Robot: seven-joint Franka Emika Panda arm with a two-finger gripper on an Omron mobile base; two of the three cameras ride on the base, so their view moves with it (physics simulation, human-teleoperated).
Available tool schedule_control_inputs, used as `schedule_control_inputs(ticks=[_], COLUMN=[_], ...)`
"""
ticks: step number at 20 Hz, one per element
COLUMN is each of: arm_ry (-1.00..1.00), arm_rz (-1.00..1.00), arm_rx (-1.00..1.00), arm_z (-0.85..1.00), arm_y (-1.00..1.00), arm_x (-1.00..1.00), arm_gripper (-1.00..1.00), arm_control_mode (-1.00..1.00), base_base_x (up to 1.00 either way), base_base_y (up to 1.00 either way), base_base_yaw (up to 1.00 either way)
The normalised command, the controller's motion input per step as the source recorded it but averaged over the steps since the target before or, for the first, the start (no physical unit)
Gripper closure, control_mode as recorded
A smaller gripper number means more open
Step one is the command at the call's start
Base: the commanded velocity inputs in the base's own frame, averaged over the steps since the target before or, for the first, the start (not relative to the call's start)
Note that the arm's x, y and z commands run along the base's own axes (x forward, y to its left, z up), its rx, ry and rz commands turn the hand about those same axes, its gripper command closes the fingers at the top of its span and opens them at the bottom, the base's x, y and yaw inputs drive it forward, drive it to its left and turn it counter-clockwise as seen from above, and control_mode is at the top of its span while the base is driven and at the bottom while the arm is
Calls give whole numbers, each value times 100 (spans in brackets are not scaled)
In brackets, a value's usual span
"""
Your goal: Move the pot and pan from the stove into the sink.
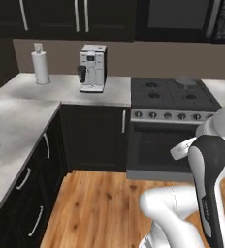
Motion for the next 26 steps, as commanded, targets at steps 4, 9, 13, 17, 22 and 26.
schedule_control_inputs(ticks=[4, 9, 13, 17, 22, 26], arm_ry=[0, 0, 0, 0, 0, 0], arm_rz=[0, 0, 0, 0, 0, 0], arm_rx=[0, 0, 0, 0, 0, 0], arm_z=[0, 0, 0, 0, 0, 0], arm_y=[0, 0, 0, 0, 0, 0], arm_x=[0, 0, 0, 0, 0, 0], arm_gripper=[-100, -100, -100, -100, -100, -100], arm_control_mode=[100, 100, 100, 100, 100, 100], base_base_x=[1, 0, 0, -3, -5, 6], base_base_y=[-69, -74, -77, -77, -41, 1], base_base_yaw=[-34, -31, -28, -26, -15, 0])
